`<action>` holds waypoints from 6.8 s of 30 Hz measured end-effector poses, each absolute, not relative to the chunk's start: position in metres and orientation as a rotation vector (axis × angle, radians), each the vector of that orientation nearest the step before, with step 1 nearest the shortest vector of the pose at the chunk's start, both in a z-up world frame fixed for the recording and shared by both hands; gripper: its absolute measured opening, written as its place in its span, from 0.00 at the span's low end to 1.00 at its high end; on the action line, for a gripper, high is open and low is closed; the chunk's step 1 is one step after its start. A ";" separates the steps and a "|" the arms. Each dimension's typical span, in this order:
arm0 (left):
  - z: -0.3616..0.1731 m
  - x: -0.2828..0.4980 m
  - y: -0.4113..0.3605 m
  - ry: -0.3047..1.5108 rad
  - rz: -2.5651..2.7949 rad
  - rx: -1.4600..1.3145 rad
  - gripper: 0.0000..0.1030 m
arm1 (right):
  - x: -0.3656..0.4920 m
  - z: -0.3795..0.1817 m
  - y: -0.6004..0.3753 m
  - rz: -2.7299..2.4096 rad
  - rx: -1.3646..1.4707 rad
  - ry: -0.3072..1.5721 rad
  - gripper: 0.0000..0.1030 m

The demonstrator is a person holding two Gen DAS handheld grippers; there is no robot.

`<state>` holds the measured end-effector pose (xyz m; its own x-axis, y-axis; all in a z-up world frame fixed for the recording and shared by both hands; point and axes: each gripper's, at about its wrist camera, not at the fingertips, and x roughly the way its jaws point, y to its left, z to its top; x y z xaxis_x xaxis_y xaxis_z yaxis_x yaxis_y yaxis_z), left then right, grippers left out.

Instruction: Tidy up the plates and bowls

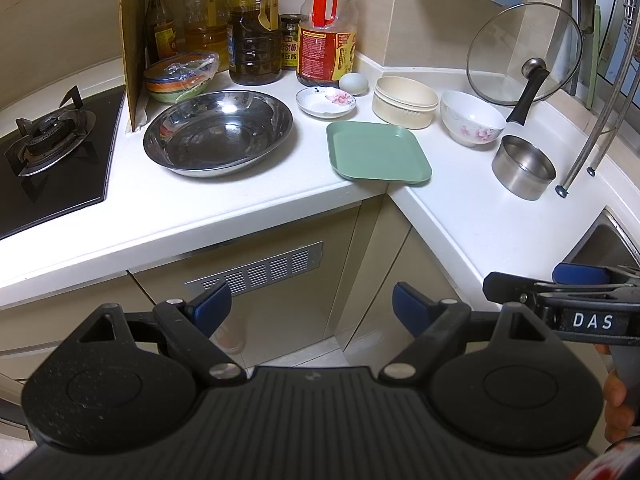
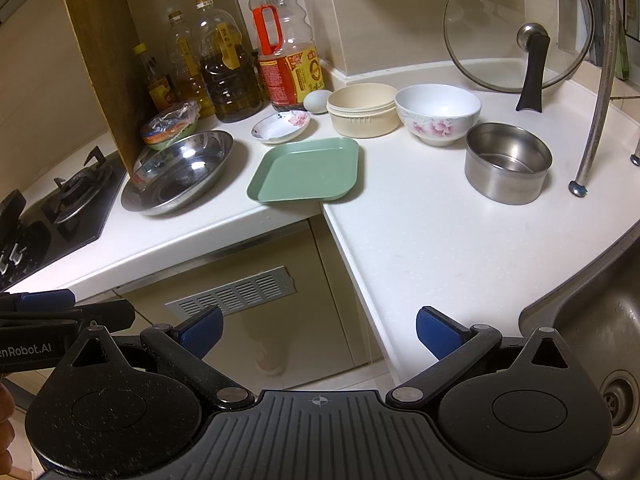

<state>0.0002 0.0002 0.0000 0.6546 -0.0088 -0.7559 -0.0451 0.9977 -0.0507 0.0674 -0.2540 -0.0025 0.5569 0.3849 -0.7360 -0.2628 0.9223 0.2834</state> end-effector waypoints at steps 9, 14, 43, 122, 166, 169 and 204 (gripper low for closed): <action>0.000 0.000 0.000 0.858 0.021 -0.068 0.84 | 0.067 -0.003 -0.254 0.384 0.147 0.903 1.00; 0.001 0.000 -0.002 0.862 0.021 -0.071 0.84 | 0.068 -0.002 -0.252 0.385 0.146 0.903 1.00; -0.016 0.057 0.008 0.860 -0.073 -0.101 0.79 | 0.108 -0.021 -0.266 0.371 0.243 0.924 0.99; -0.043 0.207 0.036 0.796 -0.175 -0.139 0.09 | 0.250 -0.057 -0.226 0.407 0.359 0.793 0.04; -0.063 0.222 0.200 0.852 0.143 -0.299 0.09 | 0.325 -0.068 -0.046 0.690 0.219 0.969 0.05; -0.065 0.225 0.201 0.860 0.138 -0.296 0.09 | 0.327 -0.070 -0.045 0.678 0.217 0.982 0.05; -0.025 0.177 0.163 0.797 0.141 -0.204 0.23 | 0.283 -0.037 -0.094 0.690 0.337 0.899 0.50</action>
<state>0.1769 0.1632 -0.0252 0.6908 0.0485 -0.7215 -0.2017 0.9710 -0.1279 0.2831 -0.0941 -0.0371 0.4292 0.6749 -0.6003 -0.4059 0.7378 0.5393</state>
